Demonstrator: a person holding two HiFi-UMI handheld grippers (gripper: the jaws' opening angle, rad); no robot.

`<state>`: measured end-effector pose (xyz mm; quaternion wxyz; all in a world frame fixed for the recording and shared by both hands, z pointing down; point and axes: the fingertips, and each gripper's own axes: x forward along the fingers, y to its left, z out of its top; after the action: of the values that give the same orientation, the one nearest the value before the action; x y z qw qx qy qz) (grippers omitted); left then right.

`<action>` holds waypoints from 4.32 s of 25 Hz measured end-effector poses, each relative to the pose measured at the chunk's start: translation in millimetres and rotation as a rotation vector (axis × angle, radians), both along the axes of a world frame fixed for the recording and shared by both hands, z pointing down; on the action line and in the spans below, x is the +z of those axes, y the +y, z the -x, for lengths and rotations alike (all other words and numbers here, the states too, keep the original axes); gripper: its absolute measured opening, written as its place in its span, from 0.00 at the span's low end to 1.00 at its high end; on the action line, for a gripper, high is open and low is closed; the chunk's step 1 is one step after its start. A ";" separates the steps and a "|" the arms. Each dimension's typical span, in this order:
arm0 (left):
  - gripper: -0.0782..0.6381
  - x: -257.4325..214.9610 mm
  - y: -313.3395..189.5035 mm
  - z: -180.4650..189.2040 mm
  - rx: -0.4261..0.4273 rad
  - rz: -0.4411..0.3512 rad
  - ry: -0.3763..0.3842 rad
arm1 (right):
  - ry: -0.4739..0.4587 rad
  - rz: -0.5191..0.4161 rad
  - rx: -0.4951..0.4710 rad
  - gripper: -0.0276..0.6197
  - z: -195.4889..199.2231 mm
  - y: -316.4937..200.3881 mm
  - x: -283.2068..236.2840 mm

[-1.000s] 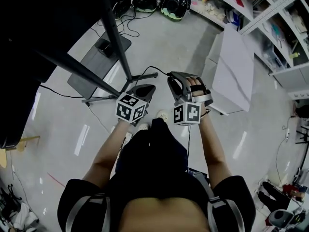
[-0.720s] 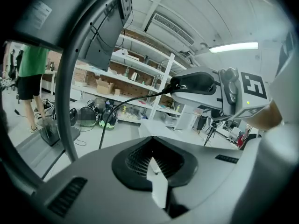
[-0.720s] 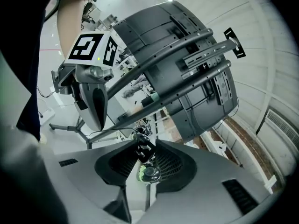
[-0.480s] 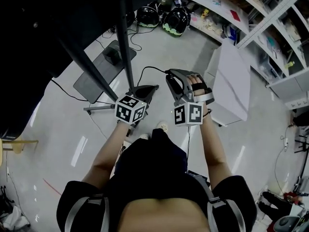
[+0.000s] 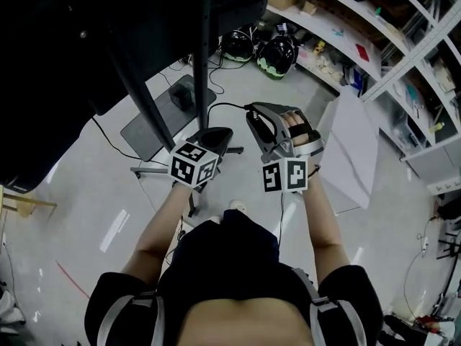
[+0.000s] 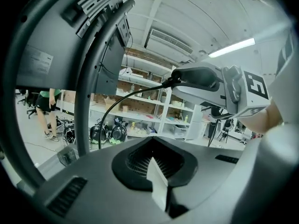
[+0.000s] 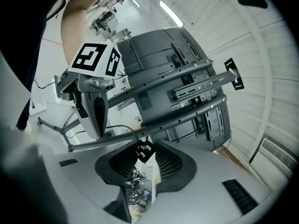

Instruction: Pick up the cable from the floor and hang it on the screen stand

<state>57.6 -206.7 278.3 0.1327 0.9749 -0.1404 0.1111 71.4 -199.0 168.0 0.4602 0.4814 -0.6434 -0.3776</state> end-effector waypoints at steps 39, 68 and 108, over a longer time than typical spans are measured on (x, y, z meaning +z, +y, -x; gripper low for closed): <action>0.12 -203.6 -125.5 -1.0 -0.202 -0.357 0.064 | -0.116 -0.246 -0.284 0.25 -14.9 -127.9 -196.5; 0.12 -403.5 -171.8 33.2 -0.312 -0.690 0.142 | -0.090 -0.460 -0.375 0.24 19.7 -191.2 -385.7; 0.12 -440.5 -180.0 15.3 -0.321 -0.779 0.107 | -0.478 -0.383 -0.051 0.24 -109.5 -279.4 -393.4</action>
<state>42.3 -386.7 -162.2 -0.2229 0.9224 -0.3146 -0.0233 180.9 -478.4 -225.4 0.1869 0.6182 -0.6623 -0.3797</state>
